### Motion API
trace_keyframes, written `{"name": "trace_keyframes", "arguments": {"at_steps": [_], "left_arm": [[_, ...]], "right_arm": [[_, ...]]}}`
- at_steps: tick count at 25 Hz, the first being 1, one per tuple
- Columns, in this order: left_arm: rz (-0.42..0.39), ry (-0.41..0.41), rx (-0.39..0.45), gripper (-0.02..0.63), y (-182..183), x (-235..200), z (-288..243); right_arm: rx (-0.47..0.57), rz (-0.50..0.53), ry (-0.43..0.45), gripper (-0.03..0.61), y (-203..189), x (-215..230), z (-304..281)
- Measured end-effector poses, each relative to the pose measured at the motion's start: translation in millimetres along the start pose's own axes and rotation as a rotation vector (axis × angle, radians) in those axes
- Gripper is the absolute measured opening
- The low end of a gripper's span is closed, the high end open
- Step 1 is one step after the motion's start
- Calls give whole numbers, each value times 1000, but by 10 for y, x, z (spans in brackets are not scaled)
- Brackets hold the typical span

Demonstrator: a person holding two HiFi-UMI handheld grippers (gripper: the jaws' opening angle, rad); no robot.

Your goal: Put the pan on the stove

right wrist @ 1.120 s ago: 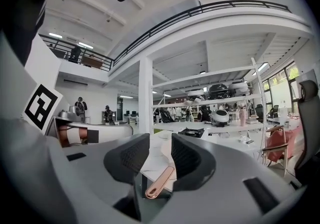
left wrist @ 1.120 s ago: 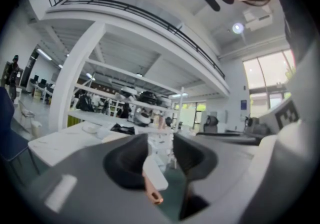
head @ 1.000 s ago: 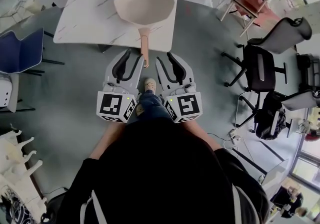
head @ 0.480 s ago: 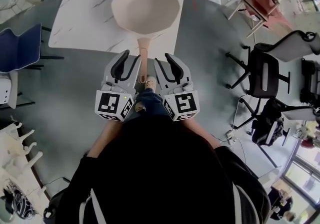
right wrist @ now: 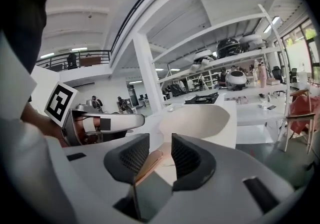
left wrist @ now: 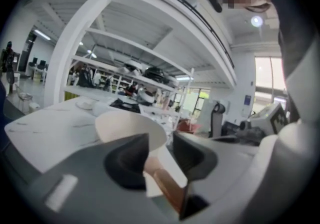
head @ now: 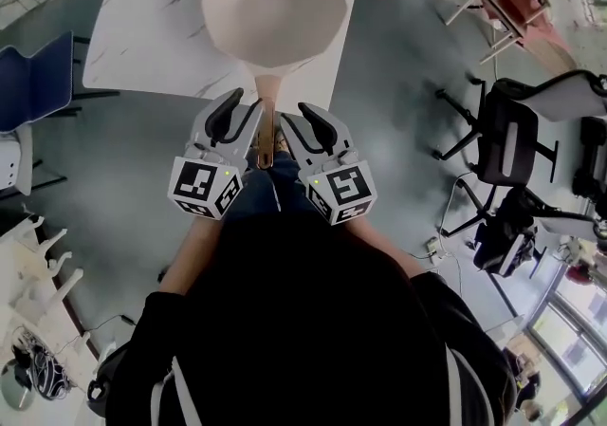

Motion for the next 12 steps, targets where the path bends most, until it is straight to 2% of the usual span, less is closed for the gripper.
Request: {"name": "trace_keyframes", "arguments": {"at_steps": [7,12], "left_arm": [[118,-85,-140,163,-293,-178,-112],[159,-152,-205,201,-420,-258,-206]], "right_arm": [[-79,-105,14,130,-215,43,-114],[-116,-217,49,162,-342,82,-174]]}}
Point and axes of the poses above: the fingertips, and each gripper's own axes: z backward along the fingers, x to its right, y out of its top, the point moved 7 cm from there along z, backward along the fingers, and after that the axes turned 7 degrees about x, right-handed, at the moved point
